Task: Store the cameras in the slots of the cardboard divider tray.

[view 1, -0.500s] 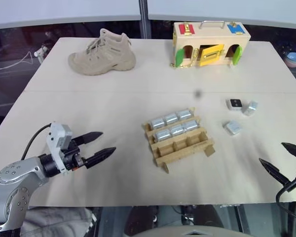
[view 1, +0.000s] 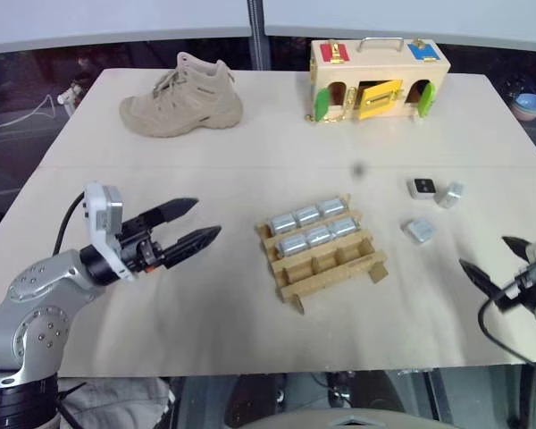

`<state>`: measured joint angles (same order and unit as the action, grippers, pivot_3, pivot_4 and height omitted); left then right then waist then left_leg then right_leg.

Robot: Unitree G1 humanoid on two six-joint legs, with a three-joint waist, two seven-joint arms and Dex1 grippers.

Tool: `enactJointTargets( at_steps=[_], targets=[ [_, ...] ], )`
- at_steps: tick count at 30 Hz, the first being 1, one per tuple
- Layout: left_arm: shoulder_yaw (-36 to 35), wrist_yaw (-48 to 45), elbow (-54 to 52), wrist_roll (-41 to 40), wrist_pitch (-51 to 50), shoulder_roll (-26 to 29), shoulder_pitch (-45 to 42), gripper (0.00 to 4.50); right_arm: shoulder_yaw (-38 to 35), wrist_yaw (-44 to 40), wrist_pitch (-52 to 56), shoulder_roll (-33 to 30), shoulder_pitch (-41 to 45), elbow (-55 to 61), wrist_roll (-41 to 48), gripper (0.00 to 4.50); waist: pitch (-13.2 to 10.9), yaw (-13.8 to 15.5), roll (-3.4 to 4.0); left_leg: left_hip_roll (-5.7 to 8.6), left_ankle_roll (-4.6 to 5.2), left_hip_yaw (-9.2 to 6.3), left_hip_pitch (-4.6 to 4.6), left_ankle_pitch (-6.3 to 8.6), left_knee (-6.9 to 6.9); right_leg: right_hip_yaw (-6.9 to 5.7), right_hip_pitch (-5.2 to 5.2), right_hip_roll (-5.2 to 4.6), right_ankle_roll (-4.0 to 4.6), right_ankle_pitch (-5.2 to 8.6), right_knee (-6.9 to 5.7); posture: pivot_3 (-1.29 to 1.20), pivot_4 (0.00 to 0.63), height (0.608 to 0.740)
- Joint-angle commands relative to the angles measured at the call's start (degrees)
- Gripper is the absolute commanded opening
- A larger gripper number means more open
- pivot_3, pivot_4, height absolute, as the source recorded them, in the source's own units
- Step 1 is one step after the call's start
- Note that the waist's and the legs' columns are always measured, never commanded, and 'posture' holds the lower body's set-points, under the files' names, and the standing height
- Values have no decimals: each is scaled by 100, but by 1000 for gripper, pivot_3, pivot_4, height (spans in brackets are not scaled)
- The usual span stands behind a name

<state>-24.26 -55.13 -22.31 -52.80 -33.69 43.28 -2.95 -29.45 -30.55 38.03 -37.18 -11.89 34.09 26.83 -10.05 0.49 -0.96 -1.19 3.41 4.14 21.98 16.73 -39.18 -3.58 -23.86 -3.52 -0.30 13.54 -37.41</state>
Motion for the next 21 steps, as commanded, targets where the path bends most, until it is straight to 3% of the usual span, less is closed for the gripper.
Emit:
enactJointTargets(
  at_steps=[1, 8, 15, 21],
  targets=[
    [-135, -274, -458, -487, -138, 213, -42, 4461, 240, 736, 1149, -2, 792, 3, 225, 4500, 1, 15, 0, 1, 0, 0, -1, 0, 0, 0, 0, -1, 0, 0, -2, 0, 150, 740],
    [-697, -1375, -777, -306, 218, 737, 737, 4461, 474, 2058, 2938, 552, 3100, -1159, 210, 4500, -4, 10, 11, 5, -1, 3, 1, -1, 3, 2, -8, 8, -1, -2, -12, 0, 150, 740],
    [-991, -1656, -745, -197, 566, 639, 1107, 4461, 742, 2732, 3188, 885, 4053, -1948, -243, 4500, -4, 29, 12, 14, 1, -2, 39, -2, -1, -2, -40, 11, -9, -6, -15, 0, 150, 740],
    [-928, -1486, -869, -207, 606, 582, 1091, 4461, 899, 2848, 3133, 995, 4308, -2340, -498, 4500, -4, 15, 12, 14, 1, -3, 52, -2, -2, -1, -52, 16, -10, -6, -17, 0, 150, 740]
  ],
)
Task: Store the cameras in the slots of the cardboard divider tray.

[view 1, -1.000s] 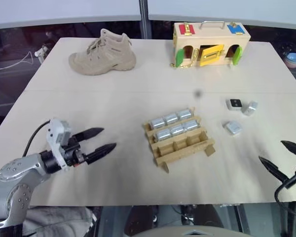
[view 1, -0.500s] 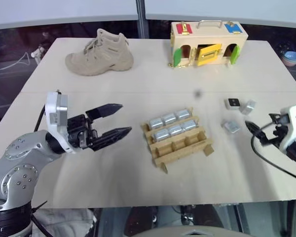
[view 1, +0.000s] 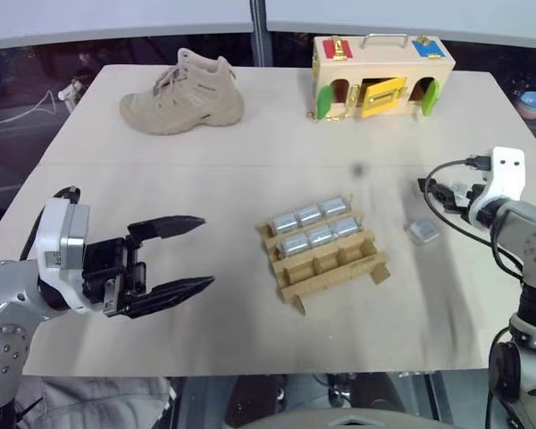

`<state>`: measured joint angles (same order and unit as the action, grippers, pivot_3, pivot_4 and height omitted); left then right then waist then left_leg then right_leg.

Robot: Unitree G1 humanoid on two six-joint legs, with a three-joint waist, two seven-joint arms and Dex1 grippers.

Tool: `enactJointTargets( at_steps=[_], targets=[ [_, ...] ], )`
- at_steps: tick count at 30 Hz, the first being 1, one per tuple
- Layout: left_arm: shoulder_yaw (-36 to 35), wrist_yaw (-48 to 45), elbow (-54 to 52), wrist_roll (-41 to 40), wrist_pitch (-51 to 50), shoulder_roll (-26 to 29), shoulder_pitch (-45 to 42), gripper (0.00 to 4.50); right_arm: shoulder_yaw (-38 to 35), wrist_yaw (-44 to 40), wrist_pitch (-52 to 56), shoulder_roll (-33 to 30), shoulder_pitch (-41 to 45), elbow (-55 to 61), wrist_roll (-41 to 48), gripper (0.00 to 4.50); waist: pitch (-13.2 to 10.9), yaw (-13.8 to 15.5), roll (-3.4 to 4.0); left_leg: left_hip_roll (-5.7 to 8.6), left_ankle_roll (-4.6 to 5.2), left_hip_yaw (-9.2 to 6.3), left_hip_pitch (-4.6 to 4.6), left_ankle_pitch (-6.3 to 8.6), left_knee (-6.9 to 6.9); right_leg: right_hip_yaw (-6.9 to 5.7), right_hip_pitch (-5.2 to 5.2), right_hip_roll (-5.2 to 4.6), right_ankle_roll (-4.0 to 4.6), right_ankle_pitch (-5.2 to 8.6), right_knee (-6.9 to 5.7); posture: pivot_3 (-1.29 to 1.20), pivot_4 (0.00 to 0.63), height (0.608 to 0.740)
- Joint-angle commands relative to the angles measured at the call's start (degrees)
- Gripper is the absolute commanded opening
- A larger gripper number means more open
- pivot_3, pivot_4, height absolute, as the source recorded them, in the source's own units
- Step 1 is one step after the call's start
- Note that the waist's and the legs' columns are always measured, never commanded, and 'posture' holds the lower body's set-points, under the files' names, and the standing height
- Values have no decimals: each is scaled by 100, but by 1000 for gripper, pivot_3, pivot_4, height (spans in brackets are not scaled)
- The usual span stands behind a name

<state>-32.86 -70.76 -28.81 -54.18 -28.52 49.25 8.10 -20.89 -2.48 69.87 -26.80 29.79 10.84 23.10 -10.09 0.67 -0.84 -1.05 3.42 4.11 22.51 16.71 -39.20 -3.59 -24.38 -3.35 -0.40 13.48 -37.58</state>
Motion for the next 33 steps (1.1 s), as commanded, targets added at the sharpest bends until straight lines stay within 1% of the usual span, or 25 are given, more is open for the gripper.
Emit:
enactJointTargets(
  at_steps=[1, 11, 12, 13, 16, 17, 18, 19, 24, 26, 27, 29, 30, 31, 33],
  targets=[
    [-60, 94, -223, -72, 94, -19, -16, 4461, 79, 53, -105, -34, 151, -65, -178, 4500, 0, -4, 0, 0, 0, 2, 5, 0, 0, 3, -7, 0, 0, 0, -3, 0, 150, 740],
    [-73, 206, -306, -70, 124, -90, 91, 4461, 68, 188, -535, 66, 433, -711, -566, 4500, 0, -62, 0, -1, 0, 7, 15, -1, -2, 11, -22, 8, -1, -1, -8, 0, 150, 740],
    [-79, 216, -314, -71, 131, -101, 106, 4500, 64, 184, -570, 66, 461, -783, -584, 3972, 0, -69, 0, -1, 0, 7, 15, -1, -2, 11, -22, 8, 0, -1, -9, 0, 150, 740],
    [-82, 221, -325, -70, 138, -113, 128, 4500, 111, 160, -619, 36, 467, -856, -624, 3590, 0, -78, 0, -1, 0, 7, 15, -1, -2, 12, -22, 9, 0, -1, -8, 0, 150, 740],
    [-79, 244, -360, -58, 162, -147, 172, 4500, 197, 121, -733, 2, 476, -1070, -728, 2220, 1, -104, 0, -1, 0, 7, 15, -1, -2, 13, -22, 10, -1, -1, -9, 0, 150, 740],
    [-82, 251, -368, -55, 169, -154, 184, 4500, 222, 104, -783, -8, 481, -1127, -760, 1584, 0, -110, 0, -1, 0, 7, 15, -1, -2, 13, -22, 10, 0, -1, -9, 0, 150, 740],
    [-86, 262, -378, -56, 171, -161, 197, 4500, 238, 79, -826, -13, 491, -1183, -780, 1132, 1, -120, 0, -1, 0, 7, 15, -1, -2, 13, -22, 10, 0, -1, -9, 0, 150, 740],
    [-89, 269, -384, -54, 178, -166, 207, 4500, 254, 59, -868, -17, 499, -1226, -797, 770, 1, -128, 0, -1, -1, 8, 15, -1, -2, 14, -22, 10, -1, -1, -10, 0, 150, 740],
    [-105, 321, -405, -59, 206, -189, 279, 4500, 399, -164, -1013, -213, 529, -1366, -873, 746, 1, -131, 0, -1, -1, 8, 15, -1, -5, 15, -22, 10, -1, -1, -12, 0, 150, 740],
    [-104, 405, -418, -45, 216, -230, 335, 4500, 592, -567, -1587, -527, 361, -1231, -978, 746, 0, -126, 2, -1, -1, 8, 15, -1, -5, 15, -22, 9, -1, -1, -12, 0, 150, 740],
    [-96, 455, -426, 8, 254, -265, 367, 4500, 659, -904, -1971, -674, 244, -1123, -954, 746, 0, -125, 2, -1, -1, 9, 17, -1, -5, 15, -24, 9, -1, -1, -12, 0, 150, 740],
    [-121, 500, -341, -44, 482, -600, 421, 4500, 505, -2890, -2752, -1167, -167, -301, -55, 746, -4, -105, 10, -1, 0, 7, 19, -1, -4, 15, -24, 9, -1, -1, -8, 0, 150, 740],
    [-119, 370, -265, 62, 714, -754, 469, 4500, 559, -3940, -3076, -1515, -404, 190, 352, 746, -8, -105, 17, -1, 1, 6, 24, 0, -3, 15, -27, 13, -2, -1, -3, 0, 150, 740],
    [-118, 228, -206, 151, 831, -806, 555, 4500, 697, -4790, -3327, -1840, -585, 573, 624, 746, -9, -109, 19, -2, 1, 6, 25, 0, -2, 15, -28, 11, -3, -1, -1, 0, 150, 740],
    [-102, 36, -120, 246, 921, -788, 662, 4500, 938, -5667, -3683, -2195, -730, 883, 832, 746, -8, -159, 15, -15, 1, 6, 24, 1, -2, 17, -30, 20, -2, -1, -2, 0, 150, 740]
  ],
)
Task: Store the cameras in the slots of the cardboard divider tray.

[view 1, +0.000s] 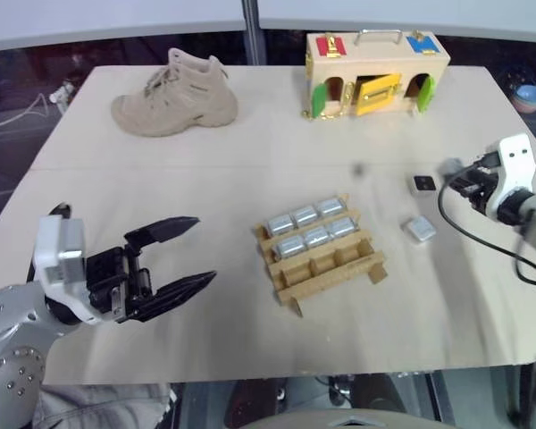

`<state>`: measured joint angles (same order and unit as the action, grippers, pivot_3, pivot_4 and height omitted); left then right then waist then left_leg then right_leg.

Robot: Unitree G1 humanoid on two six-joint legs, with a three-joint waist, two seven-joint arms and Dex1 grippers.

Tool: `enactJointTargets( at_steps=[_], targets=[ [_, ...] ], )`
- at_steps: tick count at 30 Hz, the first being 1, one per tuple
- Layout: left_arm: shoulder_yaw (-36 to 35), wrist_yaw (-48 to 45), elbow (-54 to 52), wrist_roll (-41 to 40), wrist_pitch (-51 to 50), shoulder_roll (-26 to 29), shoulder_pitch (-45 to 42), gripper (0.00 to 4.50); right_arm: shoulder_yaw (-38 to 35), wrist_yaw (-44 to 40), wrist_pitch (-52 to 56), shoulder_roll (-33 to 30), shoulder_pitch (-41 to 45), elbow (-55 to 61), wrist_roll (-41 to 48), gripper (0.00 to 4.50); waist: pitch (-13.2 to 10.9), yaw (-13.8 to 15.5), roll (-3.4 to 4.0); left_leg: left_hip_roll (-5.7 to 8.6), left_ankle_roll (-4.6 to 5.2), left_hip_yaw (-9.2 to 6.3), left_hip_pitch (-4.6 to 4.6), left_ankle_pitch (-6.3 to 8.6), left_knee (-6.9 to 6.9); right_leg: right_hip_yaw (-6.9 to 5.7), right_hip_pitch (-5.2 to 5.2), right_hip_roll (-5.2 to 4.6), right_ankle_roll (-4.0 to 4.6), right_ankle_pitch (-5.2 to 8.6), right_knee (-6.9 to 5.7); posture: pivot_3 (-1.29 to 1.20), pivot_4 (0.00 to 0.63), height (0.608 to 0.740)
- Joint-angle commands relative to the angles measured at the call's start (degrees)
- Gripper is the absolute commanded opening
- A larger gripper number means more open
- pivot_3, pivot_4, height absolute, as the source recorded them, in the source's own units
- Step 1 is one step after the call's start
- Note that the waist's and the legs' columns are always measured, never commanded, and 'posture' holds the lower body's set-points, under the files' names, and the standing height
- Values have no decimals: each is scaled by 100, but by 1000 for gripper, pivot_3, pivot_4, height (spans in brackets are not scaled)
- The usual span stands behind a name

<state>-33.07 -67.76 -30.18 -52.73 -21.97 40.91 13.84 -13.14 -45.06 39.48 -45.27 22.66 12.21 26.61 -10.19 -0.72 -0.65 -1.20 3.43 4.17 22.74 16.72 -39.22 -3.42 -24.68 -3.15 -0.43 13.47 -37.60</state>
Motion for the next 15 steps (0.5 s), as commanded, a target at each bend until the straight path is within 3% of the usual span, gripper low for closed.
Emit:
enactJointTargets(
  at_steps=[1, 3, 6, 9, 15],
  targets=[
    [-94, -373, 94, 49, 215, 100, 130, 4500, 423, -1751, -783, -388, 98, 823, 545, 746, 7, -33, -14, -6, -1, 0, -6, 0, -1, 1, 3, 5, 1, 0, -3, 0, 150, 740],
    [-119, -566, 244, -52, 171, 167, 147, 4500, 828, -2168, -1022, -362, 335, 863, 571, 746, 9, -27, -25, -12, 0, 1, -37, 1, -1, 3, 25, 11, 1, 1, -5, 0, 150, 740],
    [-264, -1008, 552, -58, 175, 322, 307, 4500, 1758, -2695, -1655, 391, 947, 690, 433, 746, 4, -27, -26, -14, 24, 11, -96, 15, -2, 10, 73, 8, -14, 17, -7, 0, 150, 740],
    [-376, -1194, 666, -85, 150, 442, 377, 4500, 2355, -3017, -2270, 818, 1262, 274, -1, 746, 5, 8, -27, -13, 16, 8, -95, 10, -9, 8, 71, 4, 0, 22, -18, 0, 150, 740],
    [-616, -1192, 475, -119, 145, 405, 687, 4500, 2862, -3394, -3016, 1163, 1545, -332, -463, 746, 11, 82, -36, -3, -7, -2, -73, -3, -13, -4, 66, -14, 12, -2, -6, 0, 150, 740]
  ],
)
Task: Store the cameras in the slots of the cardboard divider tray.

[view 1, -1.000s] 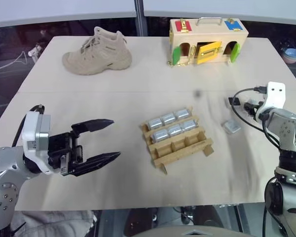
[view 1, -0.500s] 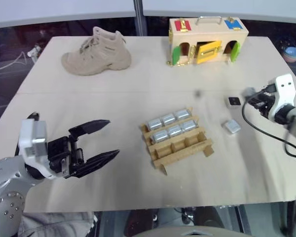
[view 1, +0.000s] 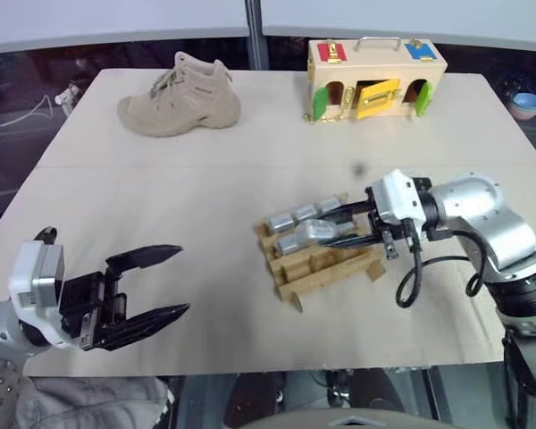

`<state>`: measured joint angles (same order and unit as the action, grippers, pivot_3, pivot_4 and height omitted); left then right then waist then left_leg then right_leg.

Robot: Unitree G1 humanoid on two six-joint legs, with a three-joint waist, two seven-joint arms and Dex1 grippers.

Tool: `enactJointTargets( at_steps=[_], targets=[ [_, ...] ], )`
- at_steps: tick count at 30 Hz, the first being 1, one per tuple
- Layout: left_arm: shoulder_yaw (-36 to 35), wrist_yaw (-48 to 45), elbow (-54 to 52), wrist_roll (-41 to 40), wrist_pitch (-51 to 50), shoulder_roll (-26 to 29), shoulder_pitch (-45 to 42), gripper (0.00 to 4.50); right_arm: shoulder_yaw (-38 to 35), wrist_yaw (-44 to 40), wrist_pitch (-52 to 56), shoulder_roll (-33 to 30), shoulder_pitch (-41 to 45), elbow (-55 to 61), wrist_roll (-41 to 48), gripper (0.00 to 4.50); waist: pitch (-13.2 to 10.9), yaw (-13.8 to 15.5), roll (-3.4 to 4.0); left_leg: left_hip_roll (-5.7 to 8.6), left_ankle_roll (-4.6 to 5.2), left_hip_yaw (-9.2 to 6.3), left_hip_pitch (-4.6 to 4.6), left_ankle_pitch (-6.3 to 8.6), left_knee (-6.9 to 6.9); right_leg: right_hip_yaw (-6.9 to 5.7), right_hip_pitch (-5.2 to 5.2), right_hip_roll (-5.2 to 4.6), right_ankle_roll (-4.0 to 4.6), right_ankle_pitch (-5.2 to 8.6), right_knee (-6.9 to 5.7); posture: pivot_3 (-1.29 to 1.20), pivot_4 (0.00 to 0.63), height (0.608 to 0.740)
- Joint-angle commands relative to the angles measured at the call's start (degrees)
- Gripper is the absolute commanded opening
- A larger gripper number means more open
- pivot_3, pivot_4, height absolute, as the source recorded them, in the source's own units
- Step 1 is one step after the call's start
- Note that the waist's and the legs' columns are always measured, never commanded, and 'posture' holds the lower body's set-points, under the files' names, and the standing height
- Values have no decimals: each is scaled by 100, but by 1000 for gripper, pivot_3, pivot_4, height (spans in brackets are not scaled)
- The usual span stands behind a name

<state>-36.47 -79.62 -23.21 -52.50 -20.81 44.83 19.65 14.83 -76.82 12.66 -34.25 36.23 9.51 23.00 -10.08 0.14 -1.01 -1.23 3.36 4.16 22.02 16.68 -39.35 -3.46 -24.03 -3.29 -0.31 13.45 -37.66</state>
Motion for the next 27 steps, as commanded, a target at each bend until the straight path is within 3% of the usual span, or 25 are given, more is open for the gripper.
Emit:
enactJointTargets(
  at_steps=[1, 13, 27],
  targets=[
    [-311, 25, -257, -162, 19, -1, 155, 4500, 138, -215, -344, 128, 233, -84, -148, 746, 0, -10, 1, 0, 3, 0, 4, 2, 1, -3, -2, -2, 0, 0, 2, 0, 150, 740],
    [-244, 316, -512, -215, 12, -102, 243, 4500, 742, -73, -332, 439, 111, -29, -689, 746, -1, -79, 2, 3, 1, -7, 6, 3, 7, -20, -7, -21, 8, 3, -2, 0, 150, 740],
    [-185, 364, -620, -215, 14, -109, 248, 4500, 846, -74, -795, 397, -49, -432, -1095, 746, -1, -81, 2, 4, 1, -7, 6, 3, 8, -21, -7, -23, 13, 6, -2, 0, 150, 740]
  ],
)
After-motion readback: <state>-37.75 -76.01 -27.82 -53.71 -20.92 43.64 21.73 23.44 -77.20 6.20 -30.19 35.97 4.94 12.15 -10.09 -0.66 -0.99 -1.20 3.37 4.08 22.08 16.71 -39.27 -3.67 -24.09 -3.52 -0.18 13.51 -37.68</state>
